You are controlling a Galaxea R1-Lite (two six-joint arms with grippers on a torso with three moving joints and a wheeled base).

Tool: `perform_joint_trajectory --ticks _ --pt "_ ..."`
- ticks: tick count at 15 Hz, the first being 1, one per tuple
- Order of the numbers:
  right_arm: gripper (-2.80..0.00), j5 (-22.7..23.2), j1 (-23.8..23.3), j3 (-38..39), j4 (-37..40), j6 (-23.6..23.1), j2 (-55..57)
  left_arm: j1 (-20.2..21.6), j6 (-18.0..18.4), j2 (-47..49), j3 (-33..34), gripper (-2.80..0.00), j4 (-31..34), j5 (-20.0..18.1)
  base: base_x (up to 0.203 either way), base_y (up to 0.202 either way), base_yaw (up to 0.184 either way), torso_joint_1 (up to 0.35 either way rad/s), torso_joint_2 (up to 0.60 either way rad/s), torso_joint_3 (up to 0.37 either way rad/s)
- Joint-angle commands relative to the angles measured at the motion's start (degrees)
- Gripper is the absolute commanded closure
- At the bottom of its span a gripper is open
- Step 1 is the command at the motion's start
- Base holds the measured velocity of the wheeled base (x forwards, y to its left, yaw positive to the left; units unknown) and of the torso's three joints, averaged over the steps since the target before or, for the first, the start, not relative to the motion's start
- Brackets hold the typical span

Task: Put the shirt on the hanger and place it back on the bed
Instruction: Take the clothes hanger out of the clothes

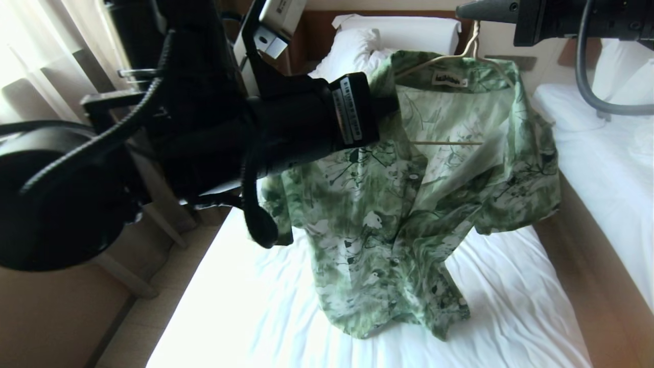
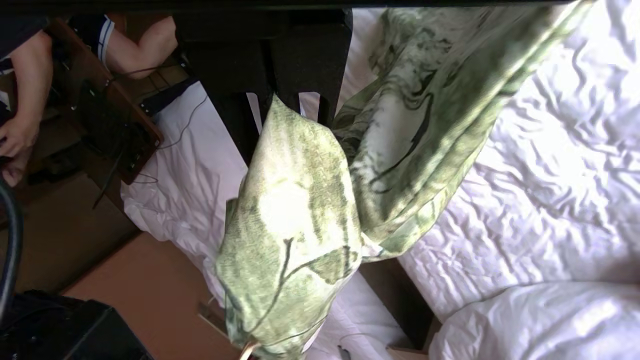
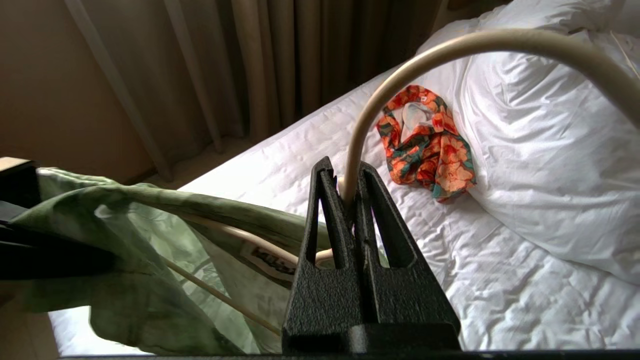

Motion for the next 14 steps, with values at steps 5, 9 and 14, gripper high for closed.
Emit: perform_joint_trajectory --ticks 5,9,14 --pt "0.00 -2.52 0.17 0.01 0.23 -1.01 0.30 0.49 0.50 -10.87 5.21 0.00 8.76 3.74 0.000 0.000 0.000 0.000 0.00 0.000" --pt "0.00 -3.93 0.35 0.18 0.59 -1.33 0.13 2.21 1.11 -15.40 6.64 0.00 12.87 3.85 0.000 0.000 0.000 0.000 0.00 0.000" --pt "0.00 -5.67 1.32 0.18 1.81 -2.12 -0.14 5.31 1.19 -18.39 7.84 0.00 15.86 3.84 0.000 0.000 0.000 0.000 0.00 0.000"
